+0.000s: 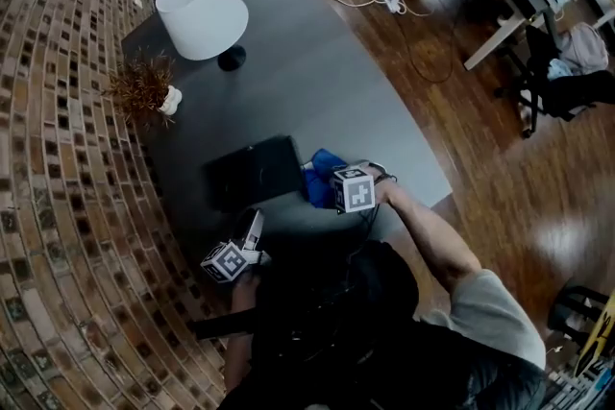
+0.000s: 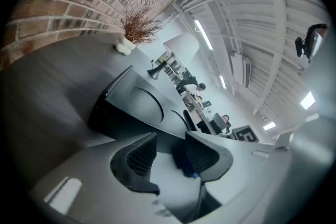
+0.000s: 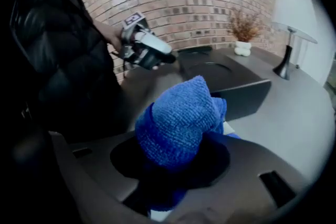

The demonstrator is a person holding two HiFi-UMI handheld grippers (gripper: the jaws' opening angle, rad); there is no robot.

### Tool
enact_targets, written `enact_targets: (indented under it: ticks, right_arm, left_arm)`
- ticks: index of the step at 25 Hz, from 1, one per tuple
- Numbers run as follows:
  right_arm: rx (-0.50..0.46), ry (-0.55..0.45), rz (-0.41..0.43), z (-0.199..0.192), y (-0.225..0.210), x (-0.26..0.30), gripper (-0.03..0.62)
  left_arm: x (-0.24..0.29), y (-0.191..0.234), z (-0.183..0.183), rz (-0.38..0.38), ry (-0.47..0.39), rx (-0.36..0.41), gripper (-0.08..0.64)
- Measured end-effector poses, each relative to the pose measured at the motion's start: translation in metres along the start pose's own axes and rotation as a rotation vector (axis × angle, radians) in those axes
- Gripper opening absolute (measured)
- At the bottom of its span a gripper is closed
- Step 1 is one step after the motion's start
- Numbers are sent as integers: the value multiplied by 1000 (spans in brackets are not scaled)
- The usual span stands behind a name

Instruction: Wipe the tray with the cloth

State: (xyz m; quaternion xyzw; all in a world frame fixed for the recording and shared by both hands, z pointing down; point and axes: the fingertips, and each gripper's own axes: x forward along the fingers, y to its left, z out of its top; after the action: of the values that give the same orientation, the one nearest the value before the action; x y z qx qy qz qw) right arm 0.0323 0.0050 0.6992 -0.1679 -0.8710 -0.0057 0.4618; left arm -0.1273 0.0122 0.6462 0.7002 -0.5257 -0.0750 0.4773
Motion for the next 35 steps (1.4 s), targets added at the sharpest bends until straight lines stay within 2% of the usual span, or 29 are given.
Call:
enact_targets:
  ticks: [2,4,6,9,10,11,12,13,16,18,22,25,28,30,31,33,35]
  right_arm:
    - [-66,6,77,2,24,-8,161]
    - [-24,-4,47,-3,10,-25,161]
    - [112,-90,-85,-2,-43,-54,161]
    - [381,-339,-312,29,-149,-107,161]
    - [460,-390,-365,41,-179,-115,161]
    - [507,-395,-399,50,-202,-113,161]
    - [516,-354,-408,58,-217,-103,161]
    - [495,-277,-392,65,-224,-87,161]
    - [414,-37,-285,69,-221,-40,161]
    - [433,2,-209,63,-216,-25,156]
    - [511,-42,-22,50,-169,-23,155]
    - [583,-151,41,49,-109,-12,155]
    - [583,-237,83,55,-47,10,156]
    - [568,-235,55,43,-36,11,156]
    - [574,-229,11,33,-44,4,156]
    - [596,-223,-127,16,-79,-20,156]
    - [582,-203,-280,12,-124,-40,156]
  left_arm:
    - [3,-2,-2,4,1,-7,158]
    - [5,-5,-4,7,7,-20,158]
    - [4,-3,-6,7,9,-45,158]
    - [4,5,-6,15,-18,-120,158]
    - [4,8,-5,25,-27,-145,158]
    - [3,12,-5,42,-38,-171,160]
    - [2,18,-4,65,-56,-196,160]
    - [1,25,-2,90,-85,-223,189]
    - [-1,41,13,120,-210,-300,263]
    - [-2,47,21,106,-248,-311,275]
    - [5,58,54,92,-272,-263,309]
    - [31,64,90,62,-206,-184,330]
    - [65,53,105,-9,-98,-103,328]
    - [72,42,107,-39,-68,-64,313]
    - [68,36,107,-53,-69,-50,306]
    - [46,25,101,-70,-66,-24,256]
    - [15,22,82,-54,-32,7,250]
